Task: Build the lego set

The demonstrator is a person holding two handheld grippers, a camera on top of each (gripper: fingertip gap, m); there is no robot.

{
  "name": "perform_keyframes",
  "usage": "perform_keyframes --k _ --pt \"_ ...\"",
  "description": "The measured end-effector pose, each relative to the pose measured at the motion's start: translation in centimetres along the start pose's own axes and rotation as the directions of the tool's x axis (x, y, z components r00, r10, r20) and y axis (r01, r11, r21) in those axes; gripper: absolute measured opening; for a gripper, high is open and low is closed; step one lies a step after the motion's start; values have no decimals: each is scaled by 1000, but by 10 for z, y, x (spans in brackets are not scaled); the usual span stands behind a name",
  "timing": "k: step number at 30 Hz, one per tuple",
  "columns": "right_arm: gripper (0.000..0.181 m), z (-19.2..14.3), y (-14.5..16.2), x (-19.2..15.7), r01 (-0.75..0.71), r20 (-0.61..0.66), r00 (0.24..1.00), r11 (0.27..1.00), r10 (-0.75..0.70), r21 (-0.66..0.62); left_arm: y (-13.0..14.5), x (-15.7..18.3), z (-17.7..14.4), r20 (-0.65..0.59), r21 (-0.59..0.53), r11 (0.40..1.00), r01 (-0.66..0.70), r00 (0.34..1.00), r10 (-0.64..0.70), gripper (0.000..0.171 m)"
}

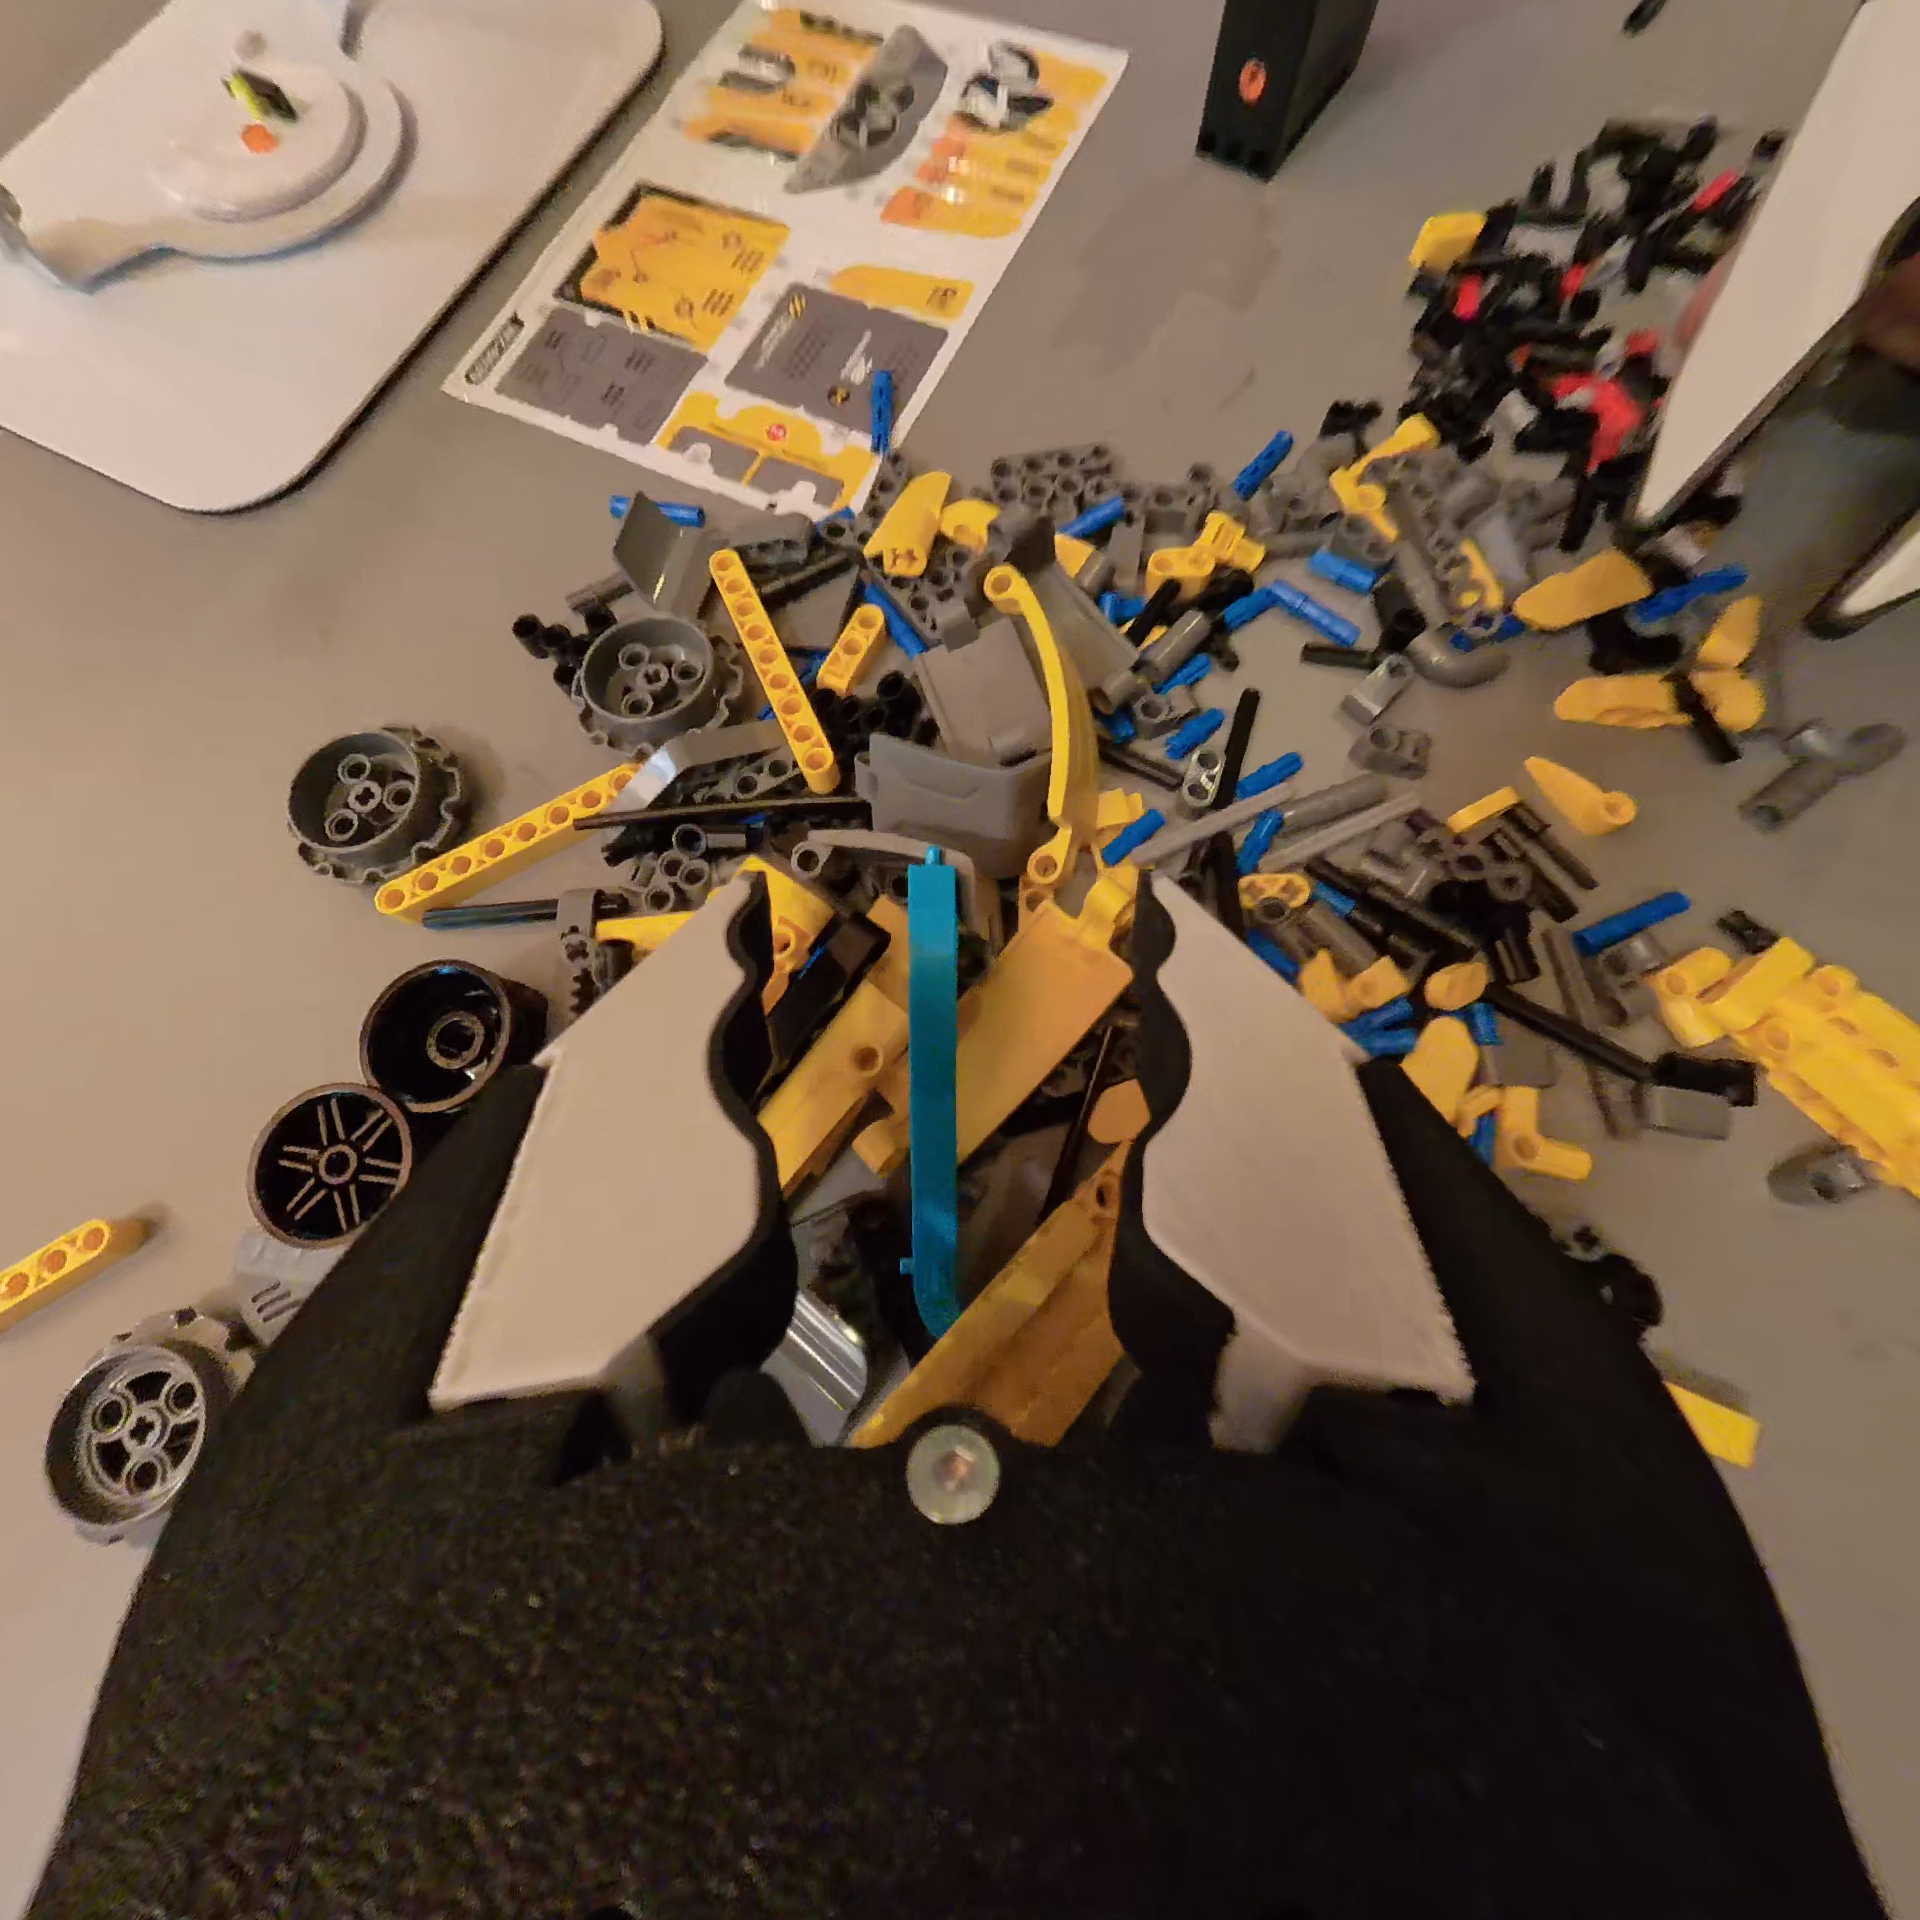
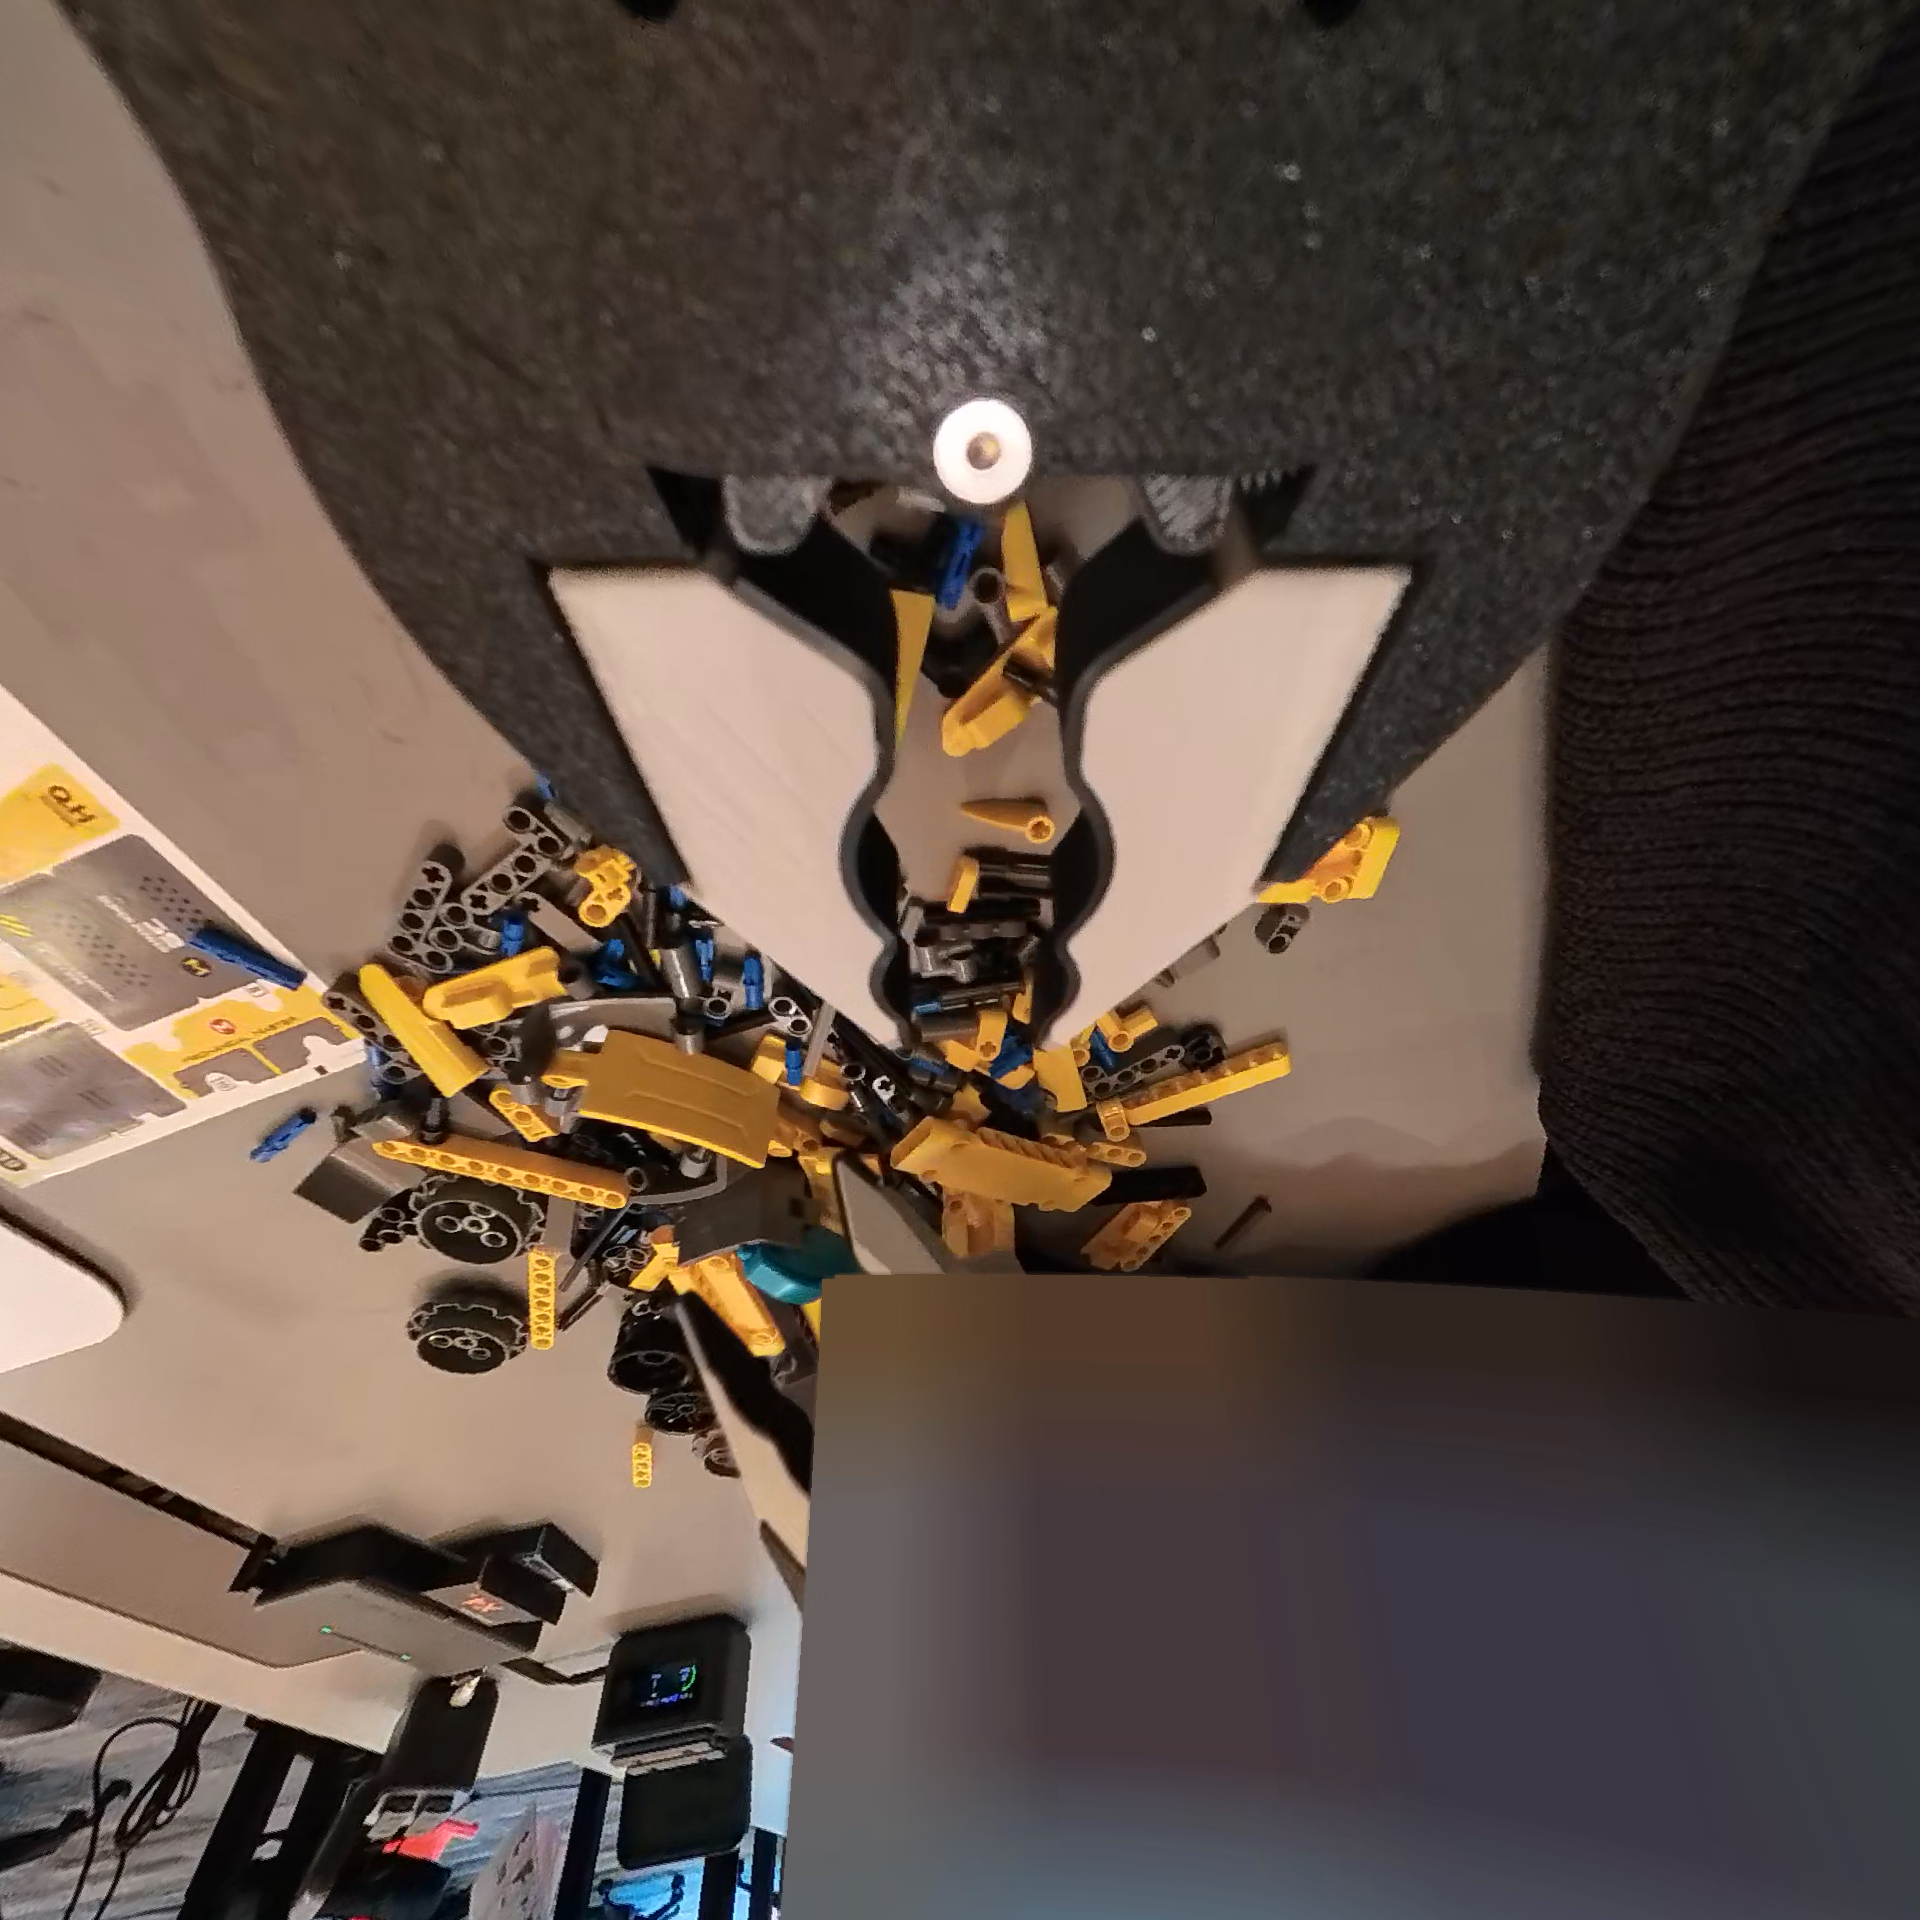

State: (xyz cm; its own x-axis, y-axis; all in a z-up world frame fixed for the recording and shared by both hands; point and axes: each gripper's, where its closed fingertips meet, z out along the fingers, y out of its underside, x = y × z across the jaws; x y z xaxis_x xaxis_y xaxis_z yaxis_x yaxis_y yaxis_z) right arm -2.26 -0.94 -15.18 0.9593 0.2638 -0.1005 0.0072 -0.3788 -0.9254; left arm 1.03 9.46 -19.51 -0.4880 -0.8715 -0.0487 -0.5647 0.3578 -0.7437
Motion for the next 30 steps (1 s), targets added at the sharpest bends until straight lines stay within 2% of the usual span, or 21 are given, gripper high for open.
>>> perform_keyframes --k 2,4,8,19,26,30 --pt "22 0 1 1 -3 -2 1000 1000 3 -3 5 1 4 3 -29 999 -14 1000 14 64" --pt "22 0 1 2 -2 -6 1000 1000 2 -4 5 2 4 2 -25 999 -29 1000 29 35" --pt "22 -2 0 5 -1 -18 1000 1000 1 -1 8 1 1 3 -46 998 -37 999 37 13" --pt "22 -6 -1 13 -7 -45 999 1000 7 9 4 -38 -33 118 33 998 46 992 -50 7" --pt "22 -7 -1 15 -2 -55 998 1000 3 3 9 -40 -32 112 18 998 56 992 -58 8" --pt "22 -8 0 16 -3 -60 998 1000 3 0 7 -46 -32 148 33 997 72 986 -76 12"
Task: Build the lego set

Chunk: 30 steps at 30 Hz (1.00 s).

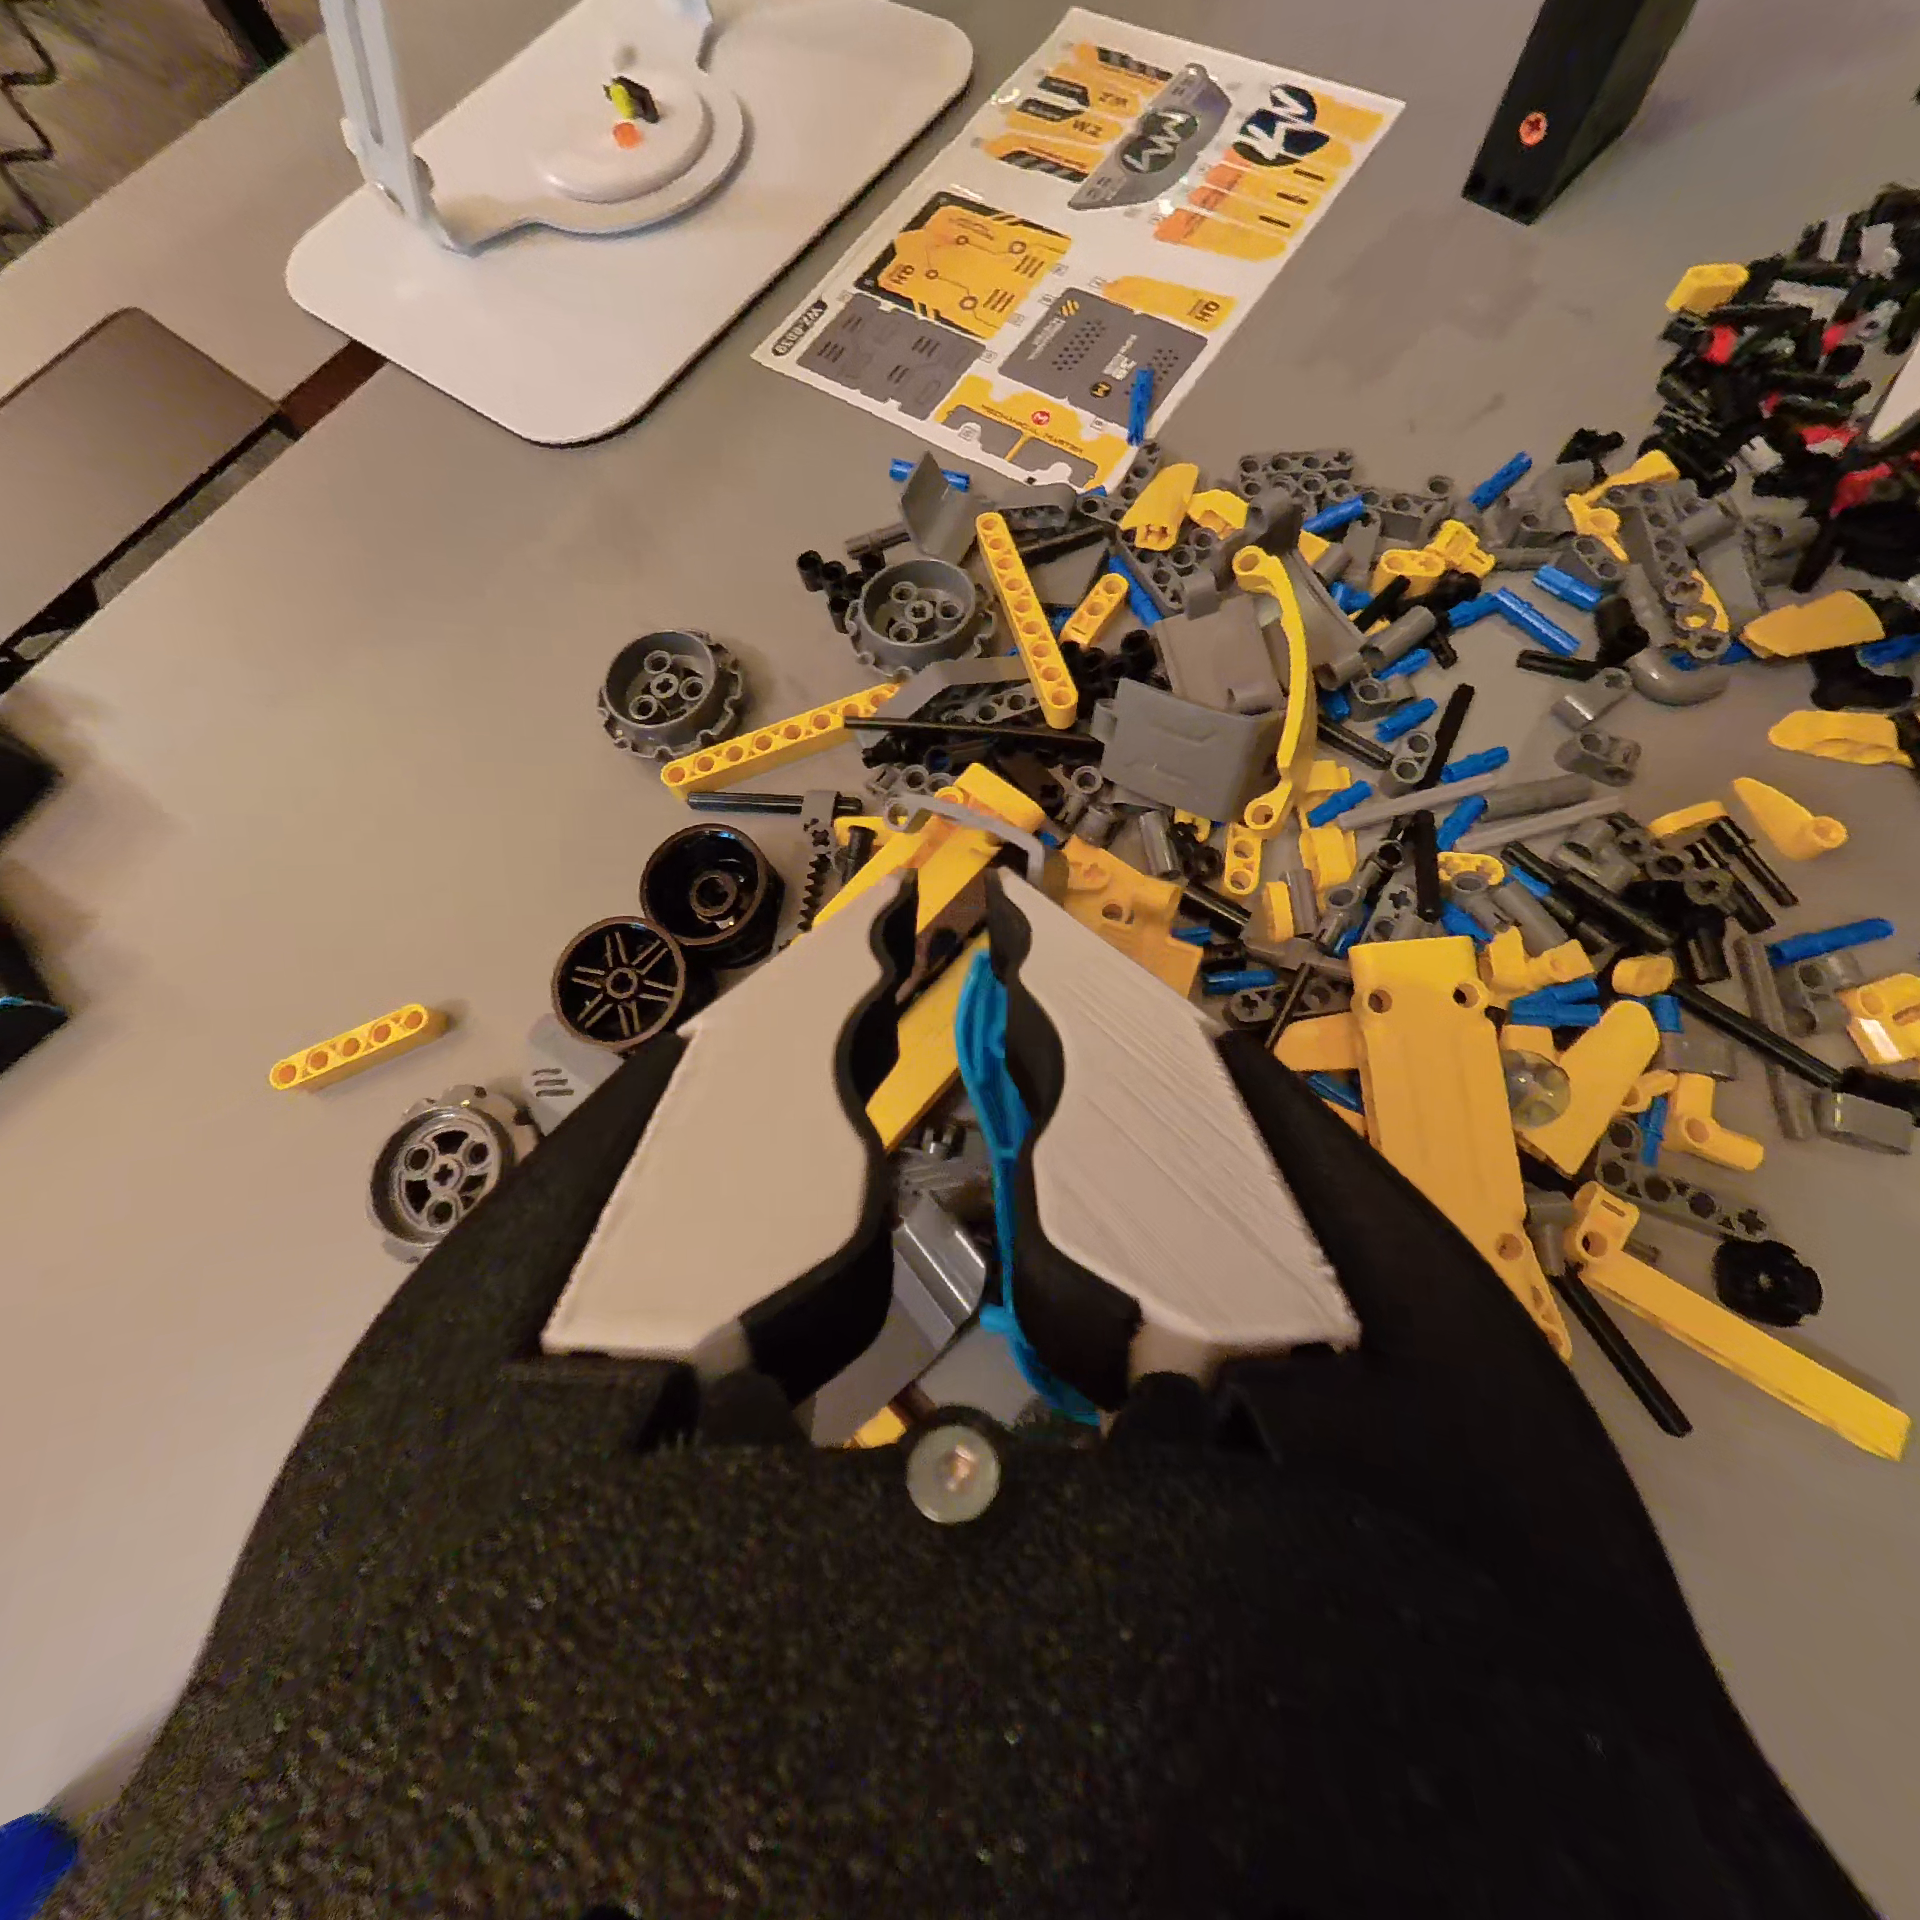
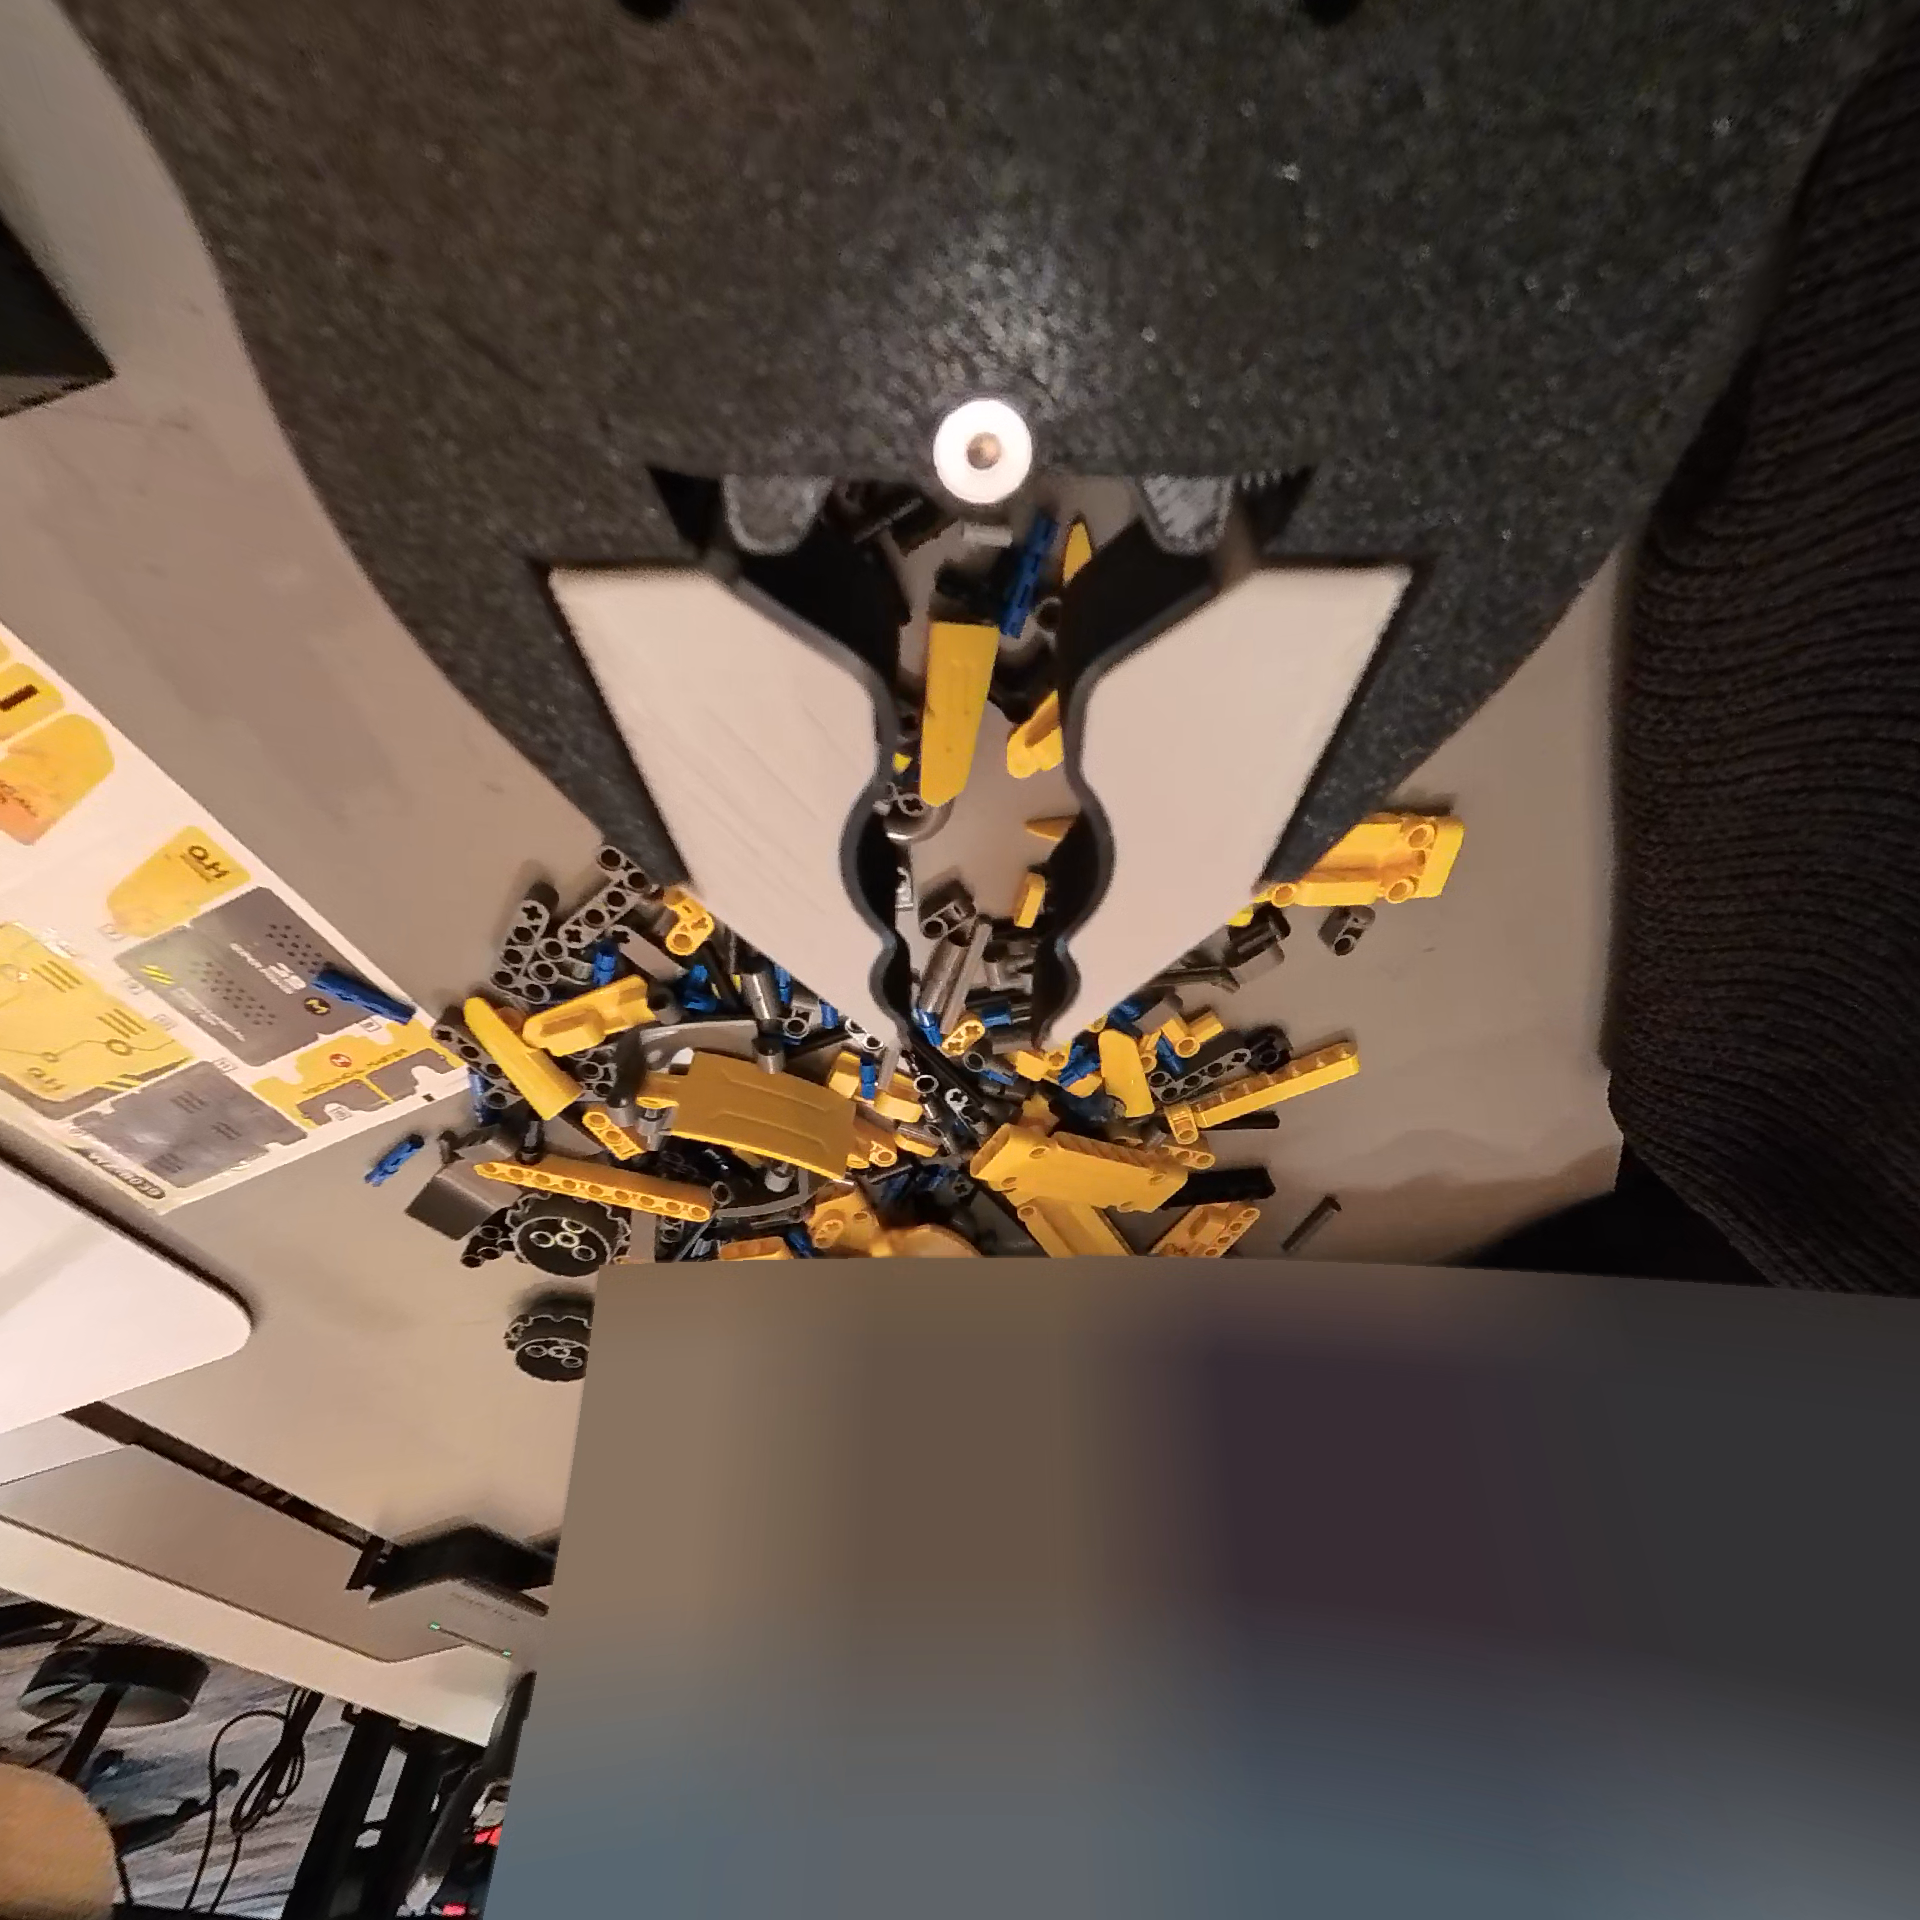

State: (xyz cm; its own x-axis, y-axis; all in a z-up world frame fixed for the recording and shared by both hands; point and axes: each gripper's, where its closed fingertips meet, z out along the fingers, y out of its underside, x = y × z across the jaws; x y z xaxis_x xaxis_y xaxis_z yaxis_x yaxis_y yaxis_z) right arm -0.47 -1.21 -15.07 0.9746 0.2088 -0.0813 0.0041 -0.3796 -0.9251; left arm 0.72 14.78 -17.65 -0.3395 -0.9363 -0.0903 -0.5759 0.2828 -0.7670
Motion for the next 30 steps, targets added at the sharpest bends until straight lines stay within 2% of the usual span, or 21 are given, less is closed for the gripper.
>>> perform_keyframes --k 3,7,9,12,14,16,21,25,30 --pt "22 -1 0 3 -2 -12 1000 1000 2 -2 -8 3 -4 -24 46 999 20 1000 -19 21" --pt "22 -3 -1 6 -12 -19 1000 1000 12 4 -14 29 -11 -183 94 996 2 983 15 22" --pt "22 -3 0 8 -9 -27 1000 1000 9 2 -9 46 -12 -266 75 996 -40 962 58 21" --pt "22 -5 -1 9 -6 -37 999 1000 6 5 8 54 -5 -293 -14 997 -80 953 72 20" --pt "22 -6 -2 9 -7 -37 999 1000 7 9 23 53 1 -284 -99 990 -95 957 64 20" --pt "22 -5 -2 10 -7 -37 999 1000 7 7 31 42 8 -202 -147 981 -126 975 95 21" --pt "23 -4 0 8 -4 -33 999 1000 4 -3 33 27 10 -118 -164 979 -125 987 106 17" --pt "22 -4 0 8 0 -35 999 1000 0 -2 26 23 4 -121 -119 988 -97 989 82 2" --pt "22 -5 -1 8 0 -35 999 1000 0 3 14 13 -5 -101 -47 998 -42 994 37 2"
